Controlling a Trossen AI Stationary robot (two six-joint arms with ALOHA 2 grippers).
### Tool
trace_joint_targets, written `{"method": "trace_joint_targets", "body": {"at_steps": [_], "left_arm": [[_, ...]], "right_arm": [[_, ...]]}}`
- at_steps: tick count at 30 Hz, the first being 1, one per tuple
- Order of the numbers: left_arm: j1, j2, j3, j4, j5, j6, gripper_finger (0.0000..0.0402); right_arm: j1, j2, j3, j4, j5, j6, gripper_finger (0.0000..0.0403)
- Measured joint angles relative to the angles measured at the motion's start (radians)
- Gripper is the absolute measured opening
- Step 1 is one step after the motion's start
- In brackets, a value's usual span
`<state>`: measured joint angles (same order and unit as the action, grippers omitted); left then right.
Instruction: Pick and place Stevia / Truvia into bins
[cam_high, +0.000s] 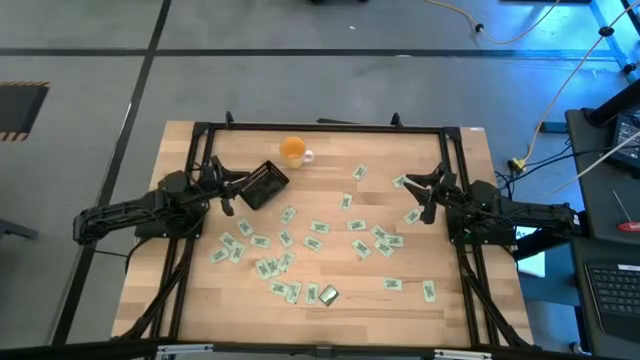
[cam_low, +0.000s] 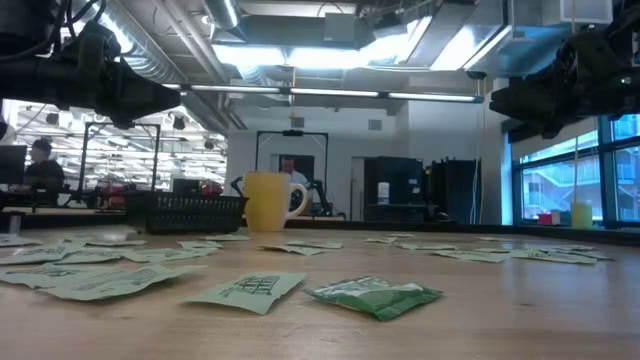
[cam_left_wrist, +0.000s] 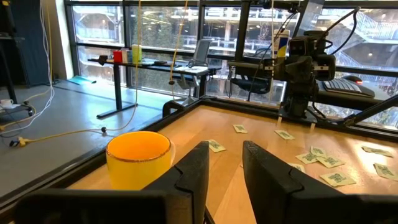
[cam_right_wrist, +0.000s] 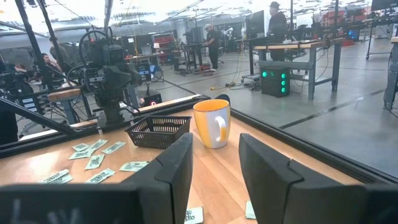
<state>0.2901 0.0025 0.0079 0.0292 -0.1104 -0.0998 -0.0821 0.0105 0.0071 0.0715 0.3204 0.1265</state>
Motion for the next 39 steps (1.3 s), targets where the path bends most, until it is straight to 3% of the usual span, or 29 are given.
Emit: {"method": "trace_joint_targets", "body": {"at_steps": [28, 39], "left_arm": [[0.0, 0.0, 0.0, 0.0, -0.004, 0.018, 0.0091], [0.0, 0.0, 0.0, 0.008, -0.052, 0.183, 0.0123]], "right_arm": [[0.0, 0.0, 0.0, 0.007, 0.0, -0.005, 0.0135], [0.0, 0.0, 0.0, 0.018, 0.0, -0.031, 0.0135]]}}
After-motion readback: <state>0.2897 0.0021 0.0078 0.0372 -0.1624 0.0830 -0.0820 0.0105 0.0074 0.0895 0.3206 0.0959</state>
